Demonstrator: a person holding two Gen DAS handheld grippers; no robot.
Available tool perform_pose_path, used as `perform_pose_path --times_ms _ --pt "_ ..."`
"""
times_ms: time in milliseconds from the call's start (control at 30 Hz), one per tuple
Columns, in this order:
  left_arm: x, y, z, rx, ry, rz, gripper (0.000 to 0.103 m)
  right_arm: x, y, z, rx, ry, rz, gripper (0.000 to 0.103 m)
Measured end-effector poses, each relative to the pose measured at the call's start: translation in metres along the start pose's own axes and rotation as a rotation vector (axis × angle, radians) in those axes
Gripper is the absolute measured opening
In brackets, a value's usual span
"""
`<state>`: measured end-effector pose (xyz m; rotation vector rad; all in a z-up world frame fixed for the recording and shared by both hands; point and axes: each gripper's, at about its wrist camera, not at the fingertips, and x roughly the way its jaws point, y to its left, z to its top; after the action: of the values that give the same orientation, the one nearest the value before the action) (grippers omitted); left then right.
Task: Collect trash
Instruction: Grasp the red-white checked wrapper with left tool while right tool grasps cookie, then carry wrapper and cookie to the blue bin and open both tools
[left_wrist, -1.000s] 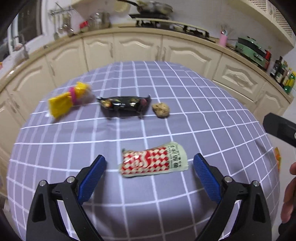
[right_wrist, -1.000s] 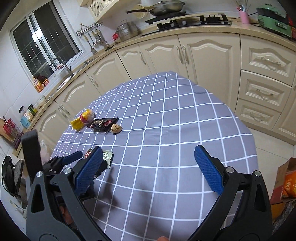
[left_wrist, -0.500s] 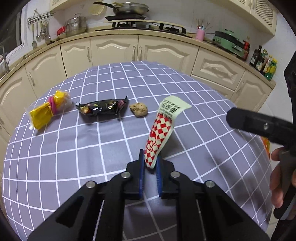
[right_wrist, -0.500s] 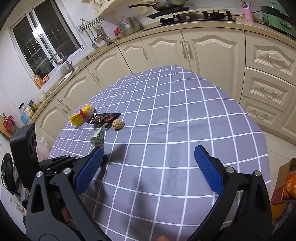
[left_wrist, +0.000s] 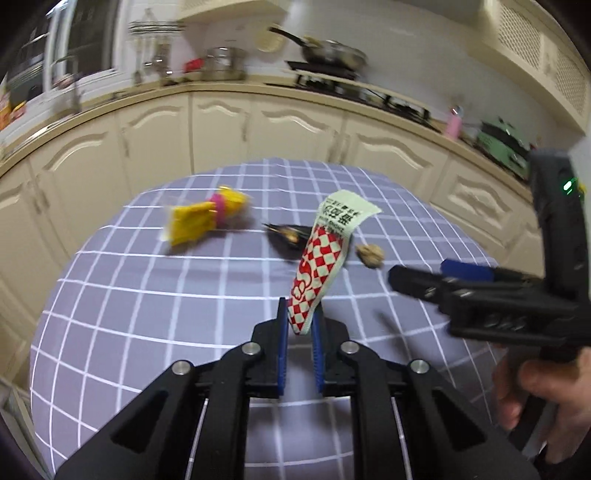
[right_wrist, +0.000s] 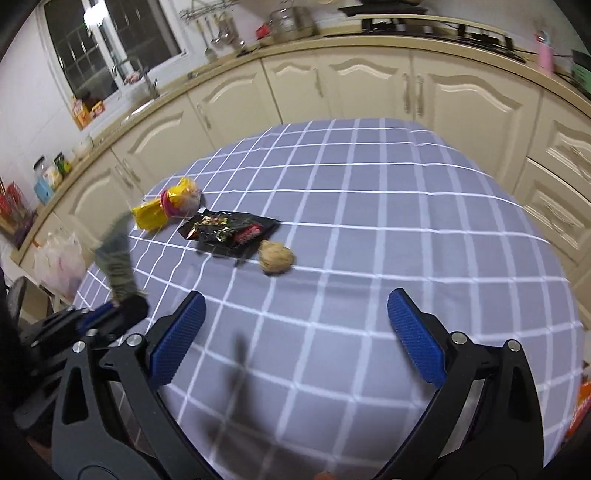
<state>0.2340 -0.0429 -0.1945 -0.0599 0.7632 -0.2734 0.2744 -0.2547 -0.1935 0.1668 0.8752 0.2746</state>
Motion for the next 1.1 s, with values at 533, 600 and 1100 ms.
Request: perform_pose_path --times_ms 533,600,1100 --pt "-0.009 0.022 0.001 -0.115 -0.076 0.011 0.011 -0.015 0.023 -0.012 -0.066 -0.041 -0.044 0.023" --pt "-0.016 0.017 -0.001 -0.101 -0.101 0.017 0.011 -0.03 0.023 -0.014 -0.056 -0.056 -0.019 0.023" --pt "-0.078 -0.094 -0.017 0.022 -0.137 -0.185 0.011 -0.195 -0.04 -0.074 0.047 -0.249 0.006 0.023"
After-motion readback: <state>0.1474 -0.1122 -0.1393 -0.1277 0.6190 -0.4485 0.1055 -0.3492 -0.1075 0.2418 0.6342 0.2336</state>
